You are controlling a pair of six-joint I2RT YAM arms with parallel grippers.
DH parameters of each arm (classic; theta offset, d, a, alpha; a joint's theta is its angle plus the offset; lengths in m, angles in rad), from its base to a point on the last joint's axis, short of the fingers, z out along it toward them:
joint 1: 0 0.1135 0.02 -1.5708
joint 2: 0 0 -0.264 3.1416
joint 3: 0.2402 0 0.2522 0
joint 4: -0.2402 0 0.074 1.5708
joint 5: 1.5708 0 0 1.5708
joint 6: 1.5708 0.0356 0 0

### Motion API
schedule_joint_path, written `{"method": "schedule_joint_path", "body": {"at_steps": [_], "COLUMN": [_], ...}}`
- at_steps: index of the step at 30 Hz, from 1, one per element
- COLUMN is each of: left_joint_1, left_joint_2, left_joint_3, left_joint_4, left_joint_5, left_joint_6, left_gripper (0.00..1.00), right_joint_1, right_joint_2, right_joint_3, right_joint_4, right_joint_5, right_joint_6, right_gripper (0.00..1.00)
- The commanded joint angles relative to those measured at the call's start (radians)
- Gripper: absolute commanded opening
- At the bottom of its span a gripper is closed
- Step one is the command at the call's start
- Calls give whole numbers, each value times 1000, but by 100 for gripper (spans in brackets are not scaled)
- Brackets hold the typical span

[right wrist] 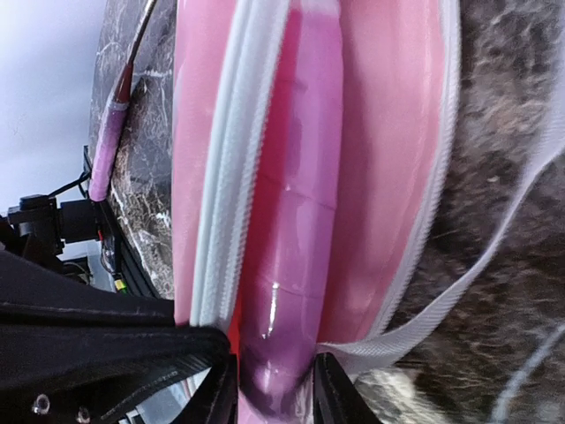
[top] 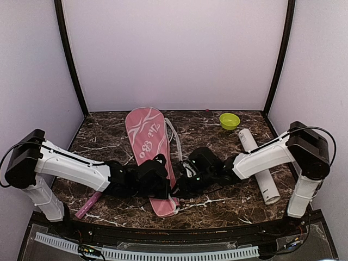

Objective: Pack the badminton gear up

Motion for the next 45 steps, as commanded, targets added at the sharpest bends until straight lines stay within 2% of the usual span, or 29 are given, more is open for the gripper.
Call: {"method": "schedule_joint_path", "body": {"at_steps": [1, 7, 11, 15, 18, 23, 29, 35, 41, 43, 45], "left_joint_1": [-22, -20, -19, -11, -1, 16, 34, 46, 56, 58, 59], "left_joint_2": [-33, -33, -39, -22, 5, 42, 50, 57, 100, 103, 103], "left_joint_3": [-11, 30, 56, 105, 144, 187, 168, 137, 139, 126, 113], "left_joint_4": [-40, -148, -188, -231, -284, -383, -388, -316, -342, -341, -335], "left_joint_5": [78, 7, -19, -49, -71, -90, -86, -70, -59, -54, -48], "left_joint_6": [-68, -117, -137, -140, -159, -203, -221, -177, -177, -188, -196], "left_gripper": [1, 2, 8, 21, 38, 59, 61, 57, 59, 59, 60], "right_joint_1": [-38, -42, -53, -59, -67, -69, -69, -71, -70, -69, -70], "right_joint_2": [-88, -204, -232, -181, -125, -13, 92, 173, 241, 245, 243], "right_joint_3": [-28, -97, -81, -19, 27, 108, 194, 272, 312, 312, 309], "right_joint_4": [139, 30, -62, -102, -97, -94, -94, -99, -98, -88, -83], "right_joint_5": [123, 219, 291, 317, 308, 286, 257, 243, 214, 205, 201], "right_joint_6": [-51, -113, -179, -225, -237, -261, -278, -286, -282, -279, -275], "right_gripper": [35, 56, 60, 56, 51, 48, 44, 41, 37, 31, 17]}}
